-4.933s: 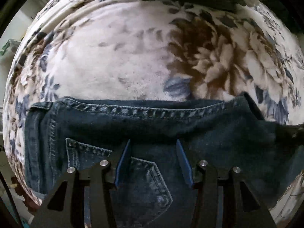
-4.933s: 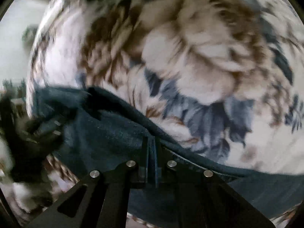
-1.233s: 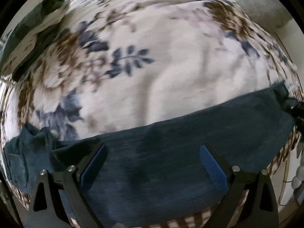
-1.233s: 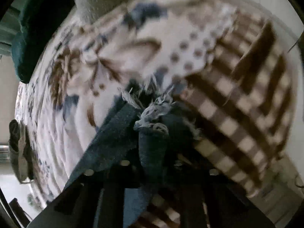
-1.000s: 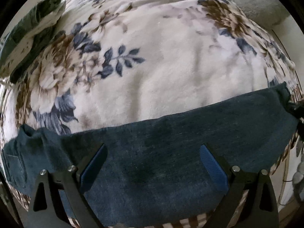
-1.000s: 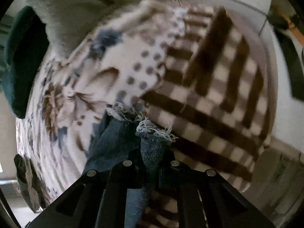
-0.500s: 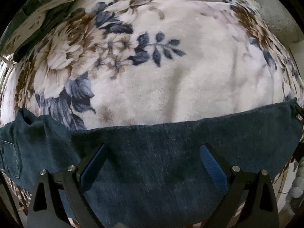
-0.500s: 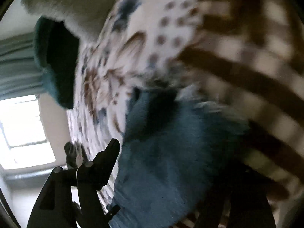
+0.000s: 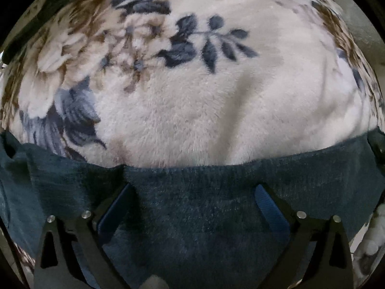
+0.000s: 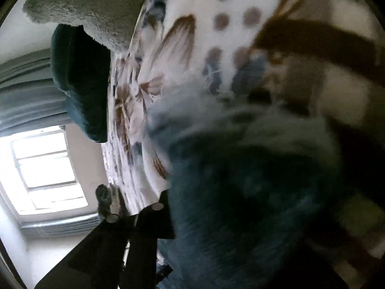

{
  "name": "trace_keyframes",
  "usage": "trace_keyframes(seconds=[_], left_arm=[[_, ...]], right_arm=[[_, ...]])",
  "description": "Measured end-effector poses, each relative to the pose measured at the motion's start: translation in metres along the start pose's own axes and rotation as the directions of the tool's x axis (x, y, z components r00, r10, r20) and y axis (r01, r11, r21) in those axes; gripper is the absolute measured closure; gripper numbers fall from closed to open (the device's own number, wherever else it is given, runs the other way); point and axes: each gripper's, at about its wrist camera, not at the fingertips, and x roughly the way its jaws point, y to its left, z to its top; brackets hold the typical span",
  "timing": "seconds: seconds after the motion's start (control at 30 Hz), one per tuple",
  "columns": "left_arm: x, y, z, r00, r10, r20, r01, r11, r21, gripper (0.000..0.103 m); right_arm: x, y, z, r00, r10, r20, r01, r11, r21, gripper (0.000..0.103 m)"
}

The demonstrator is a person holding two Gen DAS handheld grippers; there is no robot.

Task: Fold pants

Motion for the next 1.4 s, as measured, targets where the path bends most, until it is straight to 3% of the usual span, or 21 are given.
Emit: trace_keyframes(seconds=[0.13,0.23,0.43,0.63,0.77,0.9,1.0,1.17,1.27,1.33,1.4], left_arm=[[0.001,-0.001,0.002,1.000,0.015,-0.012,-0.015,1.000,0.023,0.000],[-0.013,-0.012,0.010,1.000,0.023,0.002,-0.023,1.000,0.012,0.000],[-0.091,0.041,0.010,0.982,0.078,0.172,-0.058,0.992,-0.114,0.000],[-0.134,0.142,-0.020,0.970,0.143,0.198,-0.083,0.955,-0.284,0.000],[-0.148,0.206,-0.058,0.964,0.200,0.178,-0.126,0.925,-0.359,0.000],[-0.157,0.264,-0.093,0.965,0.220,0.141,-0.144,0.899,-0.414,0.000],[-0.164,0.308,-0.117,0.962,0.241,0.129,-0.159,0.877,-0.453,0.000],[-0.167,0.373,-0.146,0.953,0.283,0.108,-0.195,0.846,-0.496,0.000],[-0.165,0.402,-0.158,0.943,0.318,0.099,-0.229,0.834,-0.502,0.000],[-0.165,0.415,-0.163,0.937,0.334,0.100,-0.241,0.828,-0.507,0.000],[-0.164,0.423,-0.165,0.937,0.334,0.097,-0.242,0.826,-0.510,0.000]], right_arm=[[-0.013,0.003,-0.004,0.997,-0.055,0.050,0.055,0.998,0.004,0.094],[-0.020,0.003,0.002,0.997,-0.047,0.068,0.045,0.998,0.043,0.094],[-0.049,0.069,-0.024,0.987,-0.097,0.131,0.115,0.983,-0.141,0.094],[-0.061,0.155,-0.099,0.970,-0.130,0.206,0.191,0.931,-0.311,0.094],[-0.034,0.218,-0.173,0.964,-0.142,0.223,0.228,0.876,-0.426,0.094],[0.013,0.253,-0.273,0.966,-0.188,0.177,0.255,0.800,-0.543,0.094],[0.068,0.264,-0.354,0.959,-0.245,0.140,0.276,0.707,-0.651,0.094],[0.176,0.247,-0.495,0.926,-0.359,0.115,0.295,0.499,-0.815,0.094],[0.223,0.230,-0.549,0.889,-0.438,0.133,0.327,0.405,-0.854,0.093],[0.245,0.218,-0.571,0.857,-0.495,0.144,0.352,0.359,-0.864,0.082],[0.259,0.217,-0.582,0.836,-0.535,0.121,0.332,0.319,-0.888,0.049]])
